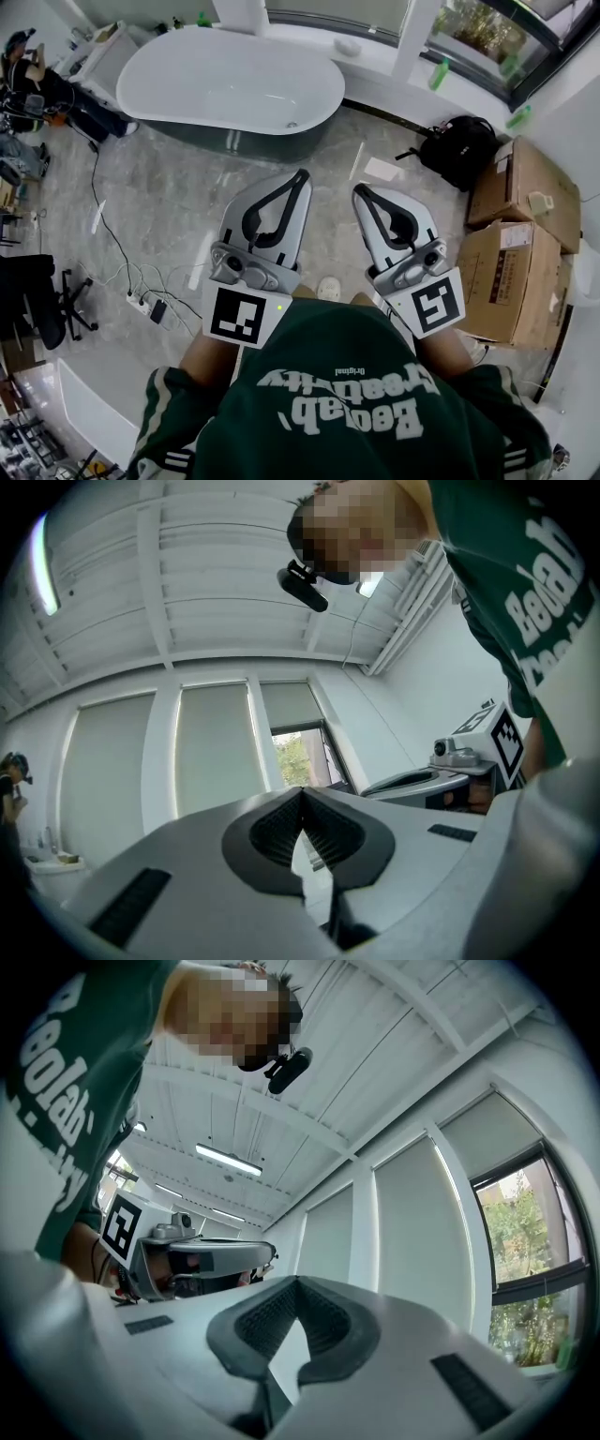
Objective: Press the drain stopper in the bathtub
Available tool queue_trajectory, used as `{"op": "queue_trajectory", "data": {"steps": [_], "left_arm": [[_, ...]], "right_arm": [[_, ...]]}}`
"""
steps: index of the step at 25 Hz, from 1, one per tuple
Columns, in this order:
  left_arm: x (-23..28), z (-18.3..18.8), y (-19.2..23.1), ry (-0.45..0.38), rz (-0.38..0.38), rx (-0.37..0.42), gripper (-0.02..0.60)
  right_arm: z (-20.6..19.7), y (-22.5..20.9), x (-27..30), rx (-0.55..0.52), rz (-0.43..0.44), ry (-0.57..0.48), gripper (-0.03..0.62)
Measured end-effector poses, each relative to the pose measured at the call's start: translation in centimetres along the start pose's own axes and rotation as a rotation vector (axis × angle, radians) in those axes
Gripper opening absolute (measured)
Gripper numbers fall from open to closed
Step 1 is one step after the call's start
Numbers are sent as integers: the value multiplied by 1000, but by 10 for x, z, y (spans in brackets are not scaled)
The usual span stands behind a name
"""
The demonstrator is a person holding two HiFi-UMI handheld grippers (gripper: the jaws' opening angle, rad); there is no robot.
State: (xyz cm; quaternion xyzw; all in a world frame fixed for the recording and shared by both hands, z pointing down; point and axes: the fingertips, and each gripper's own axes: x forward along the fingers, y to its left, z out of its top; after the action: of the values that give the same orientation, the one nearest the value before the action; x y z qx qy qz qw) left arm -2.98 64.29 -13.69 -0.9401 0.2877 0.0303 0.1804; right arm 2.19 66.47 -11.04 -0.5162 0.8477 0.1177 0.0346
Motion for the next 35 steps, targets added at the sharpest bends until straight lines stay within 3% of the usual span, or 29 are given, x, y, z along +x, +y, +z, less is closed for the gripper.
{"op": "queue_trajectory", "data": {"steps": [11, 14, 18, 28, 35], "left_arm": [[-3, -12, -14, 68, -16, -31, 0], [0, -13, -11, 61, 13, -20, 1], [8, -19, 0, 51, 45, -3, 3], [41, -57, 21, 46, 7, 0, 4], [77, -98, 71, 52, 7, 1, 5]], "right_arm": [[-5, -4, -13, 24, 32, -6, 14], [-11, -10, -12, 39, 40, -3, 14], [-23, -18, -1, 38, 44, 10, 14], [-50, -49, 30, 34, 33, -15, 14], [-89, -71, 84, 35, 50, 23, 14]]}}
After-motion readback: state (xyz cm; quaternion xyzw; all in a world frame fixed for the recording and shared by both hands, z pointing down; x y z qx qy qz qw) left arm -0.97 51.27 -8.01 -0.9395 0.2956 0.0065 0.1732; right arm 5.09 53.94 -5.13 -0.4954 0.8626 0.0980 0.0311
